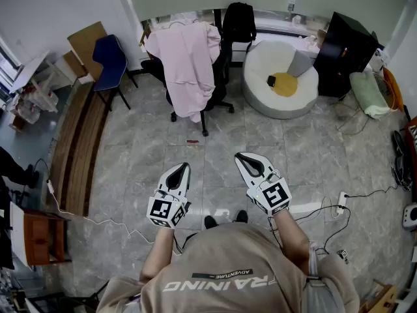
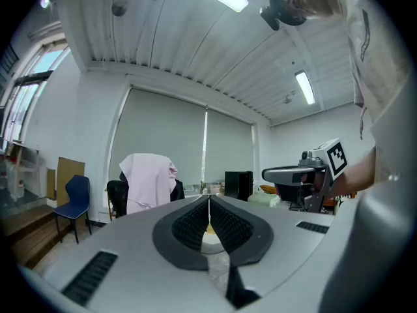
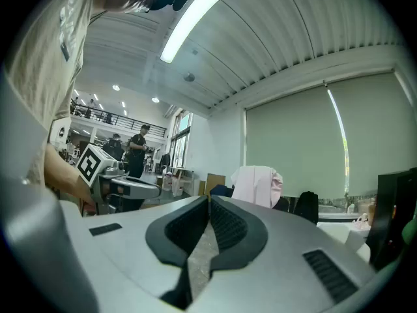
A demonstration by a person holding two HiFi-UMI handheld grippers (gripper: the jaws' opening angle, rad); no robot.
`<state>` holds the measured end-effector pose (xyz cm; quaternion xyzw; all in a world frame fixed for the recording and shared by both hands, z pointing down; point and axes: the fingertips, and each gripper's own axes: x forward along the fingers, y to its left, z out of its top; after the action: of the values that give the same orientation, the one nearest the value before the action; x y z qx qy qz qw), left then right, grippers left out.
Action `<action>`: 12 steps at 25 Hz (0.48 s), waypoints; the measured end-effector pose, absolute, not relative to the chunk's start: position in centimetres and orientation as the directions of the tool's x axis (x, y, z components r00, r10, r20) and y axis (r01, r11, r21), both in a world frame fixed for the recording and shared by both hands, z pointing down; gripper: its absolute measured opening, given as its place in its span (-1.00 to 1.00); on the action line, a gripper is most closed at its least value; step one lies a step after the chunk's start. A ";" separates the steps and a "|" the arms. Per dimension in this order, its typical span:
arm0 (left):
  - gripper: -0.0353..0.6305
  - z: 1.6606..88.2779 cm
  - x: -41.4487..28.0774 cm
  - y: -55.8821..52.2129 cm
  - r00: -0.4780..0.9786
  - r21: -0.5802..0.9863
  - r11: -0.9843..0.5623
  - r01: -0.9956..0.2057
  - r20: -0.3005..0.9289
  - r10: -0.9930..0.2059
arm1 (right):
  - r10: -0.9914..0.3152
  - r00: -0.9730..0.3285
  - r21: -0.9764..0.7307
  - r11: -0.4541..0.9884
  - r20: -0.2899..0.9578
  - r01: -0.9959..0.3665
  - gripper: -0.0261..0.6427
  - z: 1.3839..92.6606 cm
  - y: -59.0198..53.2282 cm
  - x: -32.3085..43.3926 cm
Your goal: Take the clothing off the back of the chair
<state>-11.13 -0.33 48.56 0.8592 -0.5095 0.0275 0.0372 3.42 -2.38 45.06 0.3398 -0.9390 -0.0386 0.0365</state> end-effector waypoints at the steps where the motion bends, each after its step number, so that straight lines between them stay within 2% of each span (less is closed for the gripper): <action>1: -0.85 48.6 -11.2 -0.3 0.479 0.036 -0.478 -0.878 0.085 -0.873 | -0.643 -0.765 0.094 0.765 0.041 -0.638 -0.81 45.1 -2.4 3.4; 12: -0.85 48.7 -11.2 -1.0 0.489 0.034 -0.488 -0.872 0.085 -0.868 | -0.649 -0.760 0.077 0.760 0.037 -0.646 -0.81 45.5 -2.9 3.4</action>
<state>-11.20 -0.97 48.73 0.8620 -0.5048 0.0282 0.0362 3.41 -2.90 45.48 0.3453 -0.9375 -0.0297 0.0309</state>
